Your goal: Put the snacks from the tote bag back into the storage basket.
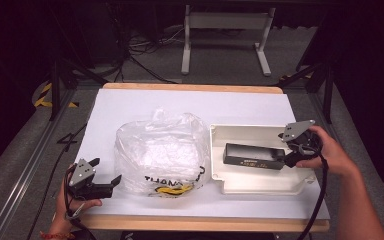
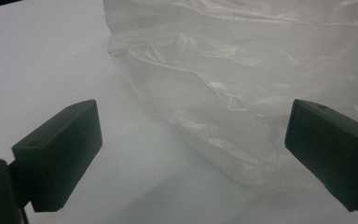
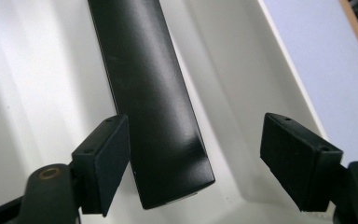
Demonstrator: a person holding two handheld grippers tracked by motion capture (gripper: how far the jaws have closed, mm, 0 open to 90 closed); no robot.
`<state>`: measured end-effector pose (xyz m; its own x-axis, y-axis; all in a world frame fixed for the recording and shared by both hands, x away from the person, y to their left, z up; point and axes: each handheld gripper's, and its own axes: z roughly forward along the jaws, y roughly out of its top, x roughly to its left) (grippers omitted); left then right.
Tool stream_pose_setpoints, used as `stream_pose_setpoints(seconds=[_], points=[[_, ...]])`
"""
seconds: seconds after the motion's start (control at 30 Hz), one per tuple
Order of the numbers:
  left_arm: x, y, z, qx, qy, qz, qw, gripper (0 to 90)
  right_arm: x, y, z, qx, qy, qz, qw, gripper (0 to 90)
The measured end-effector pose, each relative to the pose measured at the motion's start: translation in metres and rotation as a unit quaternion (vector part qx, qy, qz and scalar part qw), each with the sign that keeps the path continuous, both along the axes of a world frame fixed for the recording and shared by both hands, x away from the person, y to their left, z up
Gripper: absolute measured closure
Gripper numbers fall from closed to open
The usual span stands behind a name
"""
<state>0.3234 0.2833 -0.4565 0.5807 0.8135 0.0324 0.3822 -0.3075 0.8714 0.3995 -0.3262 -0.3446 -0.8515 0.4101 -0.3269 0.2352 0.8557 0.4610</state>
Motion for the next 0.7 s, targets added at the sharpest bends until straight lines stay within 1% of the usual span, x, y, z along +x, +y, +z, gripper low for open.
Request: stream_pose_setpoints(seconds=[0.07,0.13,0.23,0.3,0.33,0.37,0.43,0.5,0.53,0.63,0.7], points=[[0.0,0.0,0.0,-0.001,0.0,0.0,1.0,4.7,-0.002,-0.001,0.0,0.01,-0.003,-0.008,0.9999,22.6],[0.0,0.0,0.0,-0.001,0.001,0.0,1.0,4.7,-0.005,-0.002,0.001,0.015,-0.009,-0.016,0.9997,22.3],[0.0,0.0,0.0,-0.001,0.0,0.0,1.0,4.7,-0.007,-0.004,0.002,0.023,-0.011,-0.026,0.9993,21.5],[0.0,0.0,0.0,-0.002,0.001,0.0,1.0,4.7,-0.009,-0.005,0.003,0.03,-0.018,-0.033,0.9988,19.6],[0.0,0.0,0.0,-0.002,0.001,0.0,1.0,4.7,-0.01,-0.005,0.002,0.035,-0.026,-0.04,0.9982,18.7],[0.0,0.0,0.0,-0.001,0.001,0.0,1.0,4.7,-0.011,-0.006,0.004,0.036,-0.025,-0.045,0.998,18.3],[0.0,0.0,0.0,-0.001,0.0,0.0,1.0,4.7,-0.014,-0.007,0.003,0.046,-0.037,-0.055,0.9967,16.4],[0.0,0.0,0.0,-0.002,0.001,0.001,1.0,4.7,-0.017,-0.008,0.002,0.054,-0.042,-0.067,0.9954,15.2],[0.0,0.0,0.0,-0.002,0.001,0.001,1.0,4.7,-0.017,-0.008,0.002,0.054,-0.042,-0.067,0.9954,15.2],[-0.001,0.0,0.0,-0.002,0.001,0.0,1.0,4.7,-0.021,-0.01,0.001,0.063,-0.052,-0.083,0.9932,12.9],[-0.001,0.0,0.0,-0.002,0.001,0.0,1.0,4.7,-0.025,-0.012,0.001,0.074,-0.057,-0.095,0.9911,12.3]])
